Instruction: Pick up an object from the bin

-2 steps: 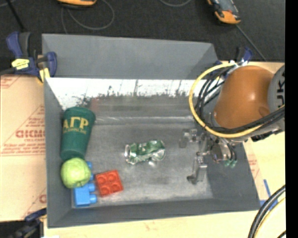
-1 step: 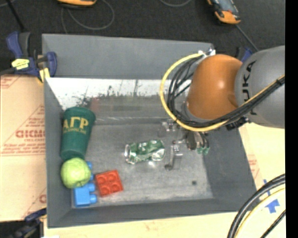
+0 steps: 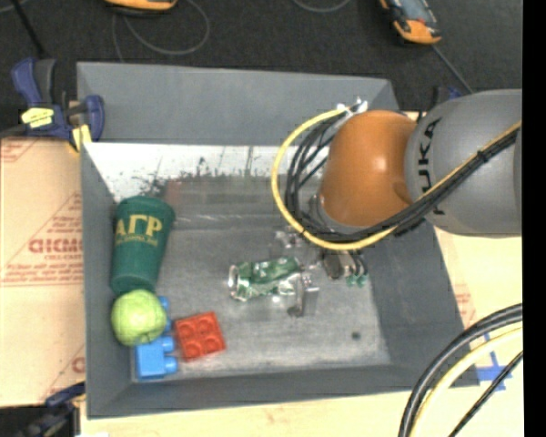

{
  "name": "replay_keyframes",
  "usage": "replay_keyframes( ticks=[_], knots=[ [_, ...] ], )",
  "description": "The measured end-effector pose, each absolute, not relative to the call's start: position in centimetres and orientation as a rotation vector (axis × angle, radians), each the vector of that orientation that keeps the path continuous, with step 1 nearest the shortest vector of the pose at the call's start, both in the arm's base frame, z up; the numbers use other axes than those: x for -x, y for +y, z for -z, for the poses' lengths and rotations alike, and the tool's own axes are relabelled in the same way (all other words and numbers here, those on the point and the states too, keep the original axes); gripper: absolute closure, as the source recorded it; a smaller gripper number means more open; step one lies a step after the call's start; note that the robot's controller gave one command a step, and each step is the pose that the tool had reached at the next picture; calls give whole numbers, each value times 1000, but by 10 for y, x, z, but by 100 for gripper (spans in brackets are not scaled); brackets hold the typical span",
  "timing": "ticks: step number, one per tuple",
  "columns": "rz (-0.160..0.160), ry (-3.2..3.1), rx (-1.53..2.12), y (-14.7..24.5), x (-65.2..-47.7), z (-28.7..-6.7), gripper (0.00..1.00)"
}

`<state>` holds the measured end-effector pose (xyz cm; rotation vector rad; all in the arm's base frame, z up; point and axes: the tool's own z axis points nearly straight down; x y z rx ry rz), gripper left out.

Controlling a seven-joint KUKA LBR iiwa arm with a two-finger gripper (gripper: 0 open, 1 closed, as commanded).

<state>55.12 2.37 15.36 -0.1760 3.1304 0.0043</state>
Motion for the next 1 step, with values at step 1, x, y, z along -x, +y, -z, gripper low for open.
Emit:
replay_keyframes(
  ticks=[1],
  knots=[
    [0, 3135, 110, 36, -588, -125, 0]
  ],
)
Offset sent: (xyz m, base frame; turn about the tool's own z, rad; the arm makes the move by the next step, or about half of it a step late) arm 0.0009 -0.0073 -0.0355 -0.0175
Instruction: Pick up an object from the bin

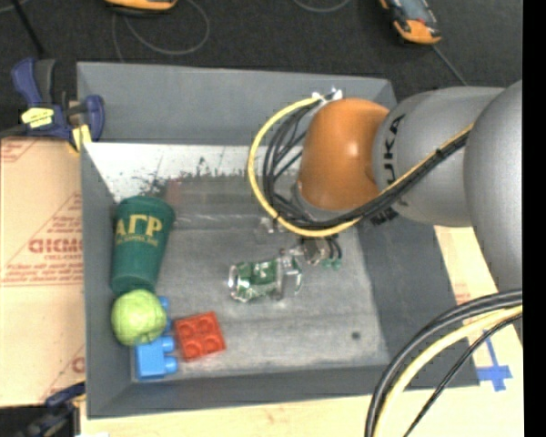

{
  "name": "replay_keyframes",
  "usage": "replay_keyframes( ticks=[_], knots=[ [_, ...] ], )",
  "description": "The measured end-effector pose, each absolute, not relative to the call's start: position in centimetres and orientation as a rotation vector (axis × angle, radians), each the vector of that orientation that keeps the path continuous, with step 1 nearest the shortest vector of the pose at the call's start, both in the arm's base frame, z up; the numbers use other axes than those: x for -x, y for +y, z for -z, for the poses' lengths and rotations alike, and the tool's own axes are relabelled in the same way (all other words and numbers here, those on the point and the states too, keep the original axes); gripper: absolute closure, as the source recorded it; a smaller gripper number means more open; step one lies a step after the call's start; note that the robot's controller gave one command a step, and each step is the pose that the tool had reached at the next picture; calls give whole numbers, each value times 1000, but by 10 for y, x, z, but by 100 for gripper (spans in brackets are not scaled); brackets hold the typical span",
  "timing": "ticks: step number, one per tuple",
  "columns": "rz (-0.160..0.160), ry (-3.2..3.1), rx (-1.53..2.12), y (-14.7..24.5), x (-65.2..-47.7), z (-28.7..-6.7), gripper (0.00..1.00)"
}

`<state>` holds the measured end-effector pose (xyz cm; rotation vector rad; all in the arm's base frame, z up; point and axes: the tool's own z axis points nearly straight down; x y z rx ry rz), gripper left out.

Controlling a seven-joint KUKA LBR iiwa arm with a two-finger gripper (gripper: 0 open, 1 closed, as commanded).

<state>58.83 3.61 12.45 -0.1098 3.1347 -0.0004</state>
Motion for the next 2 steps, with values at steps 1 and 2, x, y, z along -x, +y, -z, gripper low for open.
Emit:
replay_keyframes(
  ticks=[1, 2],
  knots=[
    [-2, 3133, 121, 43, -599, -116, 0],
    [0, 3107, 419, 33, -578, -93, 100]
  ],
)
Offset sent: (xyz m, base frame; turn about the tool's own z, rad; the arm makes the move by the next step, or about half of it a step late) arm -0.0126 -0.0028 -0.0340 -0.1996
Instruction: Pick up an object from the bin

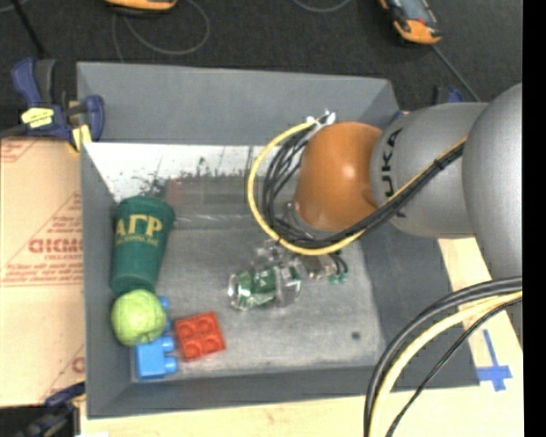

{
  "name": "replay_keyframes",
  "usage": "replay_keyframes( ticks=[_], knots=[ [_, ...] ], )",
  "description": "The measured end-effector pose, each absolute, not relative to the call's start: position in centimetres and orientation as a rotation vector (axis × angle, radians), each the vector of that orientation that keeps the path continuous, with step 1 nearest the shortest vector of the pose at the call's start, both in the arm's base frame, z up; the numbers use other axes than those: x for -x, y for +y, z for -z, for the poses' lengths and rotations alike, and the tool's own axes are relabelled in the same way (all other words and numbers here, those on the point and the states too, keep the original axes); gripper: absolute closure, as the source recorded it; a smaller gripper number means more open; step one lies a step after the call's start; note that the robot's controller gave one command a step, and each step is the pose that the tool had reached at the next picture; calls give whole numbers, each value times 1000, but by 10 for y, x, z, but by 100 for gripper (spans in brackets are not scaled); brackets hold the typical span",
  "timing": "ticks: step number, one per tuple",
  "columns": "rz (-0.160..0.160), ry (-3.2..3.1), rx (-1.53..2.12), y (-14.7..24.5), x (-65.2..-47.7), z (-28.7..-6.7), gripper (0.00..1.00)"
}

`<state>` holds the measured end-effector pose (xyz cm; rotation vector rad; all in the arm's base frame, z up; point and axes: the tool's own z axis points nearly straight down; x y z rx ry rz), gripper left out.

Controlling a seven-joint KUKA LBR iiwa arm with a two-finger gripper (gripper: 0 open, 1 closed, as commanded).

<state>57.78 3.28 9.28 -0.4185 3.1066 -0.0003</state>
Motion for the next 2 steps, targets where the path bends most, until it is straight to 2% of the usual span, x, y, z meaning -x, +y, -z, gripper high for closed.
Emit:
replay_keyframes(
  ticks=[1, 2],
  knots=[
    [0, 3106, 419, 33, -578, -93, 100],
    [4, 3091, 486, 28, -578, -267, 100]
  ],
)
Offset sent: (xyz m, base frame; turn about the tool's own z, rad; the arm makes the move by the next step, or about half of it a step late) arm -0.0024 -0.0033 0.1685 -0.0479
